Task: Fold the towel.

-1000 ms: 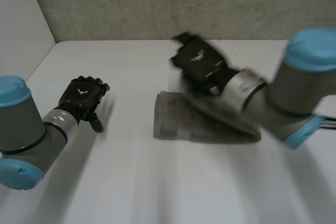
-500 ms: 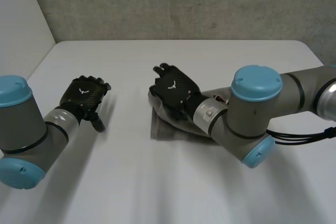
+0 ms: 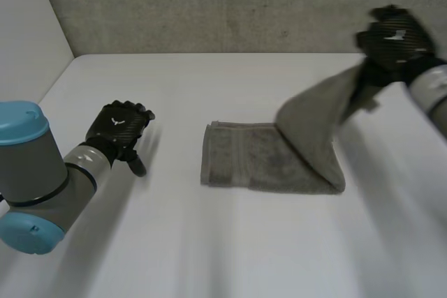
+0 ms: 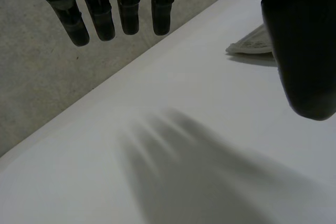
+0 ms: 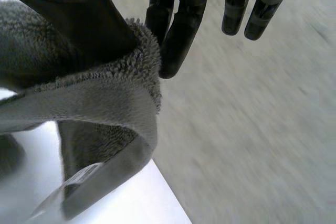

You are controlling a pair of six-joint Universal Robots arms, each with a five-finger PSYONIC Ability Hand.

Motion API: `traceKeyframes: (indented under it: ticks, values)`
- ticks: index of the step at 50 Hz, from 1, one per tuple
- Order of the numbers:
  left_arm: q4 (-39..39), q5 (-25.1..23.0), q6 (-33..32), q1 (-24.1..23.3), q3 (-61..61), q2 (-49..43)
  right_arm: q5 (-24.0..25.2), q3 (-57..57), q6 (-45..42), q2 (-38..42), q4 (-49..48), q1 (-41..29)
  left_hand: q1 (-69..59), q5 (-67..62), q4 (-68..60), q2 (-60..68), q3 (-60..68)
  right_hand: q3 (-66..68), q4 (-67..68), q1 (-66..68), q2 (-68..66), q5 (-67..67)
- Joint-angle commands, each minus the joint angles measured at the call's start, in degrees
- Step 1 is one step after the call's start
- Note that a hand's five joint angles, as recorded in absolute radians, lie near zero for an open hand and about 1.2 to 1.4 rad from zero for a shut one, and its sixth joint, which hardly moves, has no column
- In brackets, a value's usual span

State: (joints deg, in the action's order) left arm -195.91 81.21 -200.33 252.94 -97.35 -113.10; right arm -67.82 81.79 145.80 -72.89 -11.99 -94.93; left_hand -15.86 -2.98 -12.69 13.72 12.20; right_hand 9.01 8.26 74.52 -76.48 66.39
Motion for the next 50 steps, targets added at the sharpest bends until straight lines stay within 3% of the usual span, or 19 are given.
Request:
traceKeyframes:
  ticks: [1,11,18,23,29,37,46,50]
  values:
    - [0.0,0.0,-0.1,-0.4,-0.3,0.0,7.1,5.8,-0.3,-2.5,-0.1,14.0,5.6,2.8,2.7,-3.5,-2.2,1.0,1.7,5.5,-3.5,3.6]
    - [0.0,0.1,0.0,-0.6,-0.5,0.2,9.7,2.9,0.4,-3.7,-0.2,16.4,5.6,2.8,2.7,-3.5,-2.2,1.0,1.7,5.5,-3.5,3.6]
    - [0.0,0.1,0.0,-1.4,-0.8,0.6,9.9,-0.3,0.2,-2.5,-0.7,4.3,5.6,2.8,2.7,-3.5,-2.2,1.0,1.7,5.5,-3.5,3.6]
    - [0.0,0.2,0.1,-1.4,-0.9,0.6,11.9,-1.2,-1.6,6.0,-2.1,-9.8,5.6,2.8,2.7,-3.5,-2.2,1.0,1.7,5.5,-3.5,3.6]
    - [-0.1,0.1,0.1,-1.3,-1.6,0.6,13.1,-0.8,-6.6,14.2,-2.8,-18.9,5.6,2.8,2.7,-3.5,-2.2,1.0,1.7,5.5,-3.5,3.6]
    - [-0.4,0.1,0.1,-1.2,-2.1,0.6,12.7,0.6,-13.3,20.2,-2.6,-22.6,5.6,2.8,2.7,-3.5,-2.2,1.0,1.7,5.5,-3.5,3.6]
    - [-1.0,0.1,0.0,-1.4,-1.5,0.7,11.7,-1.3,-13.8,20.9,-2.9,-24.5,5.6,2.8,2.7,-3.5,-2.2,1.0,1.7,5.5,-3.5,3.6]
    - [-1.0,0.1,0.0,-1.5,-1.2,0.8,8.9,-3.8,-13.1,20.9,-2.8,-25.8,5.6,2.8,2.7,-3.5,-2.2,1.0,1.7,5.5,-3.5,3.6]
